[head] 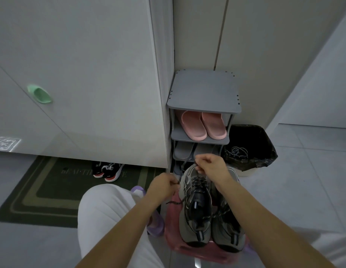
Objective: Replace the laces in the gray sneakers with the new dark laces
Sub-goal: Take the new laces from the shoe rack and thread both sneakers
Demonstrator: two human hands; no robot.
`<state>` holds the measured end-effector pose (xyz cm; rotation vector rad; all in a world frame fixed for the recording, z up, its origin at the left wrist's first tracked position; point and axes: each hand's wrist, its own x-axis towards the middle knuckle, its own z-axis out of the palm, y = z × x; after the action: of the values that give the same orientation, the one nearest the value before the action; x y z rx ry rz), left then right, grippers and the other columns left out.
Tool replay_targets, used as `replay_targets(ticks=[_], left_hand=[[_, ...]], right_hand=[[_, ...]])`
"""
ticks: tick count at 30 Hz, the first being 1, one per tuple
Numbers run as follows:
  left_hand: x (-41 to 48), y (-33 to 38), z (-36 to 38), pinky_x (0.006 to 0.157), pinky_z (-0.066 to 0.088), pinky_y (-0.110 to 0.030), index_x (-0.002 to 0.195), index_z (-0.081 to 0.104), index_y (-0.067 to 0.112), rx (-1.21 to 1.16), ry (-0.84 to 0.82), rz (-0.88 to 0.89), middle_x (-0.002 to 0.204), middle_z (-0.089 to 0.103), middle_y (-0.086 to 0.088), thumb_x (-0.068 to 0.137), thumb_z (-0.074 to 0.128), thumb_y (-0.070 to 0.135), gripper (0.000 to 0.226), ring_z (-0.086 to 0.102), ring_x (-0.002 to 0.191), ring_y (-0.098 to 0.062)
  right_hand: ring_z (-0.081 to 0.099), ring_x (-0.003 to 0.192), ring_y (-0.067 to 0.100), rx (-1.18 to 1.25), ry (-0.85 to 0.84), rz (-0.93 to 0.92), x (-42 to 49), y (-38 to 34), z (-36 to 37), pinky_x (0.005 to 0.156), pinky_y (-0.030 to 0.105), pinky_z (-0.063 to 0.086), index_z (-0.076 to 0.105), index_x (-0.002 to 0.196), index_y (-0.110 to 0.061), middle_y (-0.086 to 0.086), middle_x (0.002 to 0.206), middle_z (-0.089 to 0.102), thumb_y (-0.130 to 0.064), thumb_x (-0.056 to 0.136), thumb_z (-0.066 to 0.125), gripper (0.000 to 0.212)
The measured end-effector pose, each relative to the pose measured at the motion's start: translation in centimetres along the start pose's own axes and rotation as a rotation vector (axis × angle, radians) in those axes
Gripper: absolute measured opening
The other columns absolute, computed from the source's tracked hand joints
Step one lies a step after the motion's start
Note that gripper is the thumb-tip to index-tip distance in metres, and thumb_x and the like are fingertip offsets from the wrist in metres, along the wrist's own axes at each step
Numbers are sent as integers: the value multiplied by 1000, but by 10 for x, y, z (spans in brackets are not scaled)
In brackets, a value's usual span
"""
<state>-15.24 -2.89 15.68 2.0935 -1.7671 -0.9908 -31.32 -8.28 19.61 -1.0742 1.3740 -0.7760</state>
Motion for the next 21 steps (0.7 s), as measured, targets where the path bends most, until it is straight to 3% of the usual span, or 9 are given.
replay_targets(ticks=[2, 4, 6, 8, 10, 14, 17, 21], left_hand=[[0, 3, 5, 49, 42, -17, 87, 68, 4, -361, -2, -131, 65, 60, -1, 88, 65, 16, 12, 51, 46, -1], [-2, 11, 8, 42, 44, -15, 80, 62, 7, -691, 18, -254, 65, 60, -5, 88, 65, 10, 9, 52, 40, 0], [0, 15, 13, 43, 47, -15, 81, 60, 6, -808, 44, -308, 69, 62, -8, 88, 64, 7, 9, 58, 45, -4], [1, 21, 18, 44, 48, -15, 77, 57, 8, -821, 60, -321, 69, 62, -9, 87, 64, 3, 13, 60, 52, -8], [3, 23, 24, 44, 48, -15, 73, 55, 10, -793, 66, -323, 66, 60, -8, 86, 64, -1, 19, 60, 49, -5], [4, 25, 32, 55, 53, -27, 67, 54, 13, -683, 68, -281, 63, 58, -7, 81, 67, -4, 25, 60, 57, -17], [6, 26, 35, 71, 53, -39, 62, 54, 13, -636, 75, -263, 62, 59, -7, 79, 68, -4, 28, 61, 69, -25], [11, 23, 39, 67, 52, -37, 60, 55, 12, -608, 77, -261, 62, 60, -9, 77, 69, -4, 27, 64, 71, -26]], right_hand=[[61, 68, 15, 14, -26, -2, -3, 6, 3, 65, 22, 54, 60, 108, -9, 3, 77, 63, -9, 91, 58, 17], [62, 77, 14, -264, 37, -100, -11, 19, 1, 74, 26, 52, 62, 107, -12, -2, 82, 64, -17, 91, 58, 17], [57, 79, 11, -595, 82, -245, -23, 37, -4, 74, 23, 45, 64, 93, -14, -3, 87, 60, -22, 92, 56, 12], [55, 83, 14, -822, 36, -383, -30, 57, -8, 78, 30, 48, 67, 89, -13, 0, 91, 59, -24, 92, 55, 17], [54, 94, 19, -979, -28, -449, -35, 72, -9, 83, 34, 45, 71, 96, -18, 0, 97, 61, -28, 90, 55, 19], [58, 91, 24, -931, 37, -487, -37, 82, -11, 75, 37, 45, 73, 95, -23, -2, 94, 64, -27, 83, 61, 17], [52, 102, 22, -885, 41, -415, -35, 80, -13, 87, 37, 41, 73, 100, -20, -1, 106, 61, -22, 88, 60, 18], [47, 109, 22, -939, 35, -346, -30, 79, -15, 91, 34, 39, 71, 103, -18, -1, 115, 54, -23, 91, 53, 23]])
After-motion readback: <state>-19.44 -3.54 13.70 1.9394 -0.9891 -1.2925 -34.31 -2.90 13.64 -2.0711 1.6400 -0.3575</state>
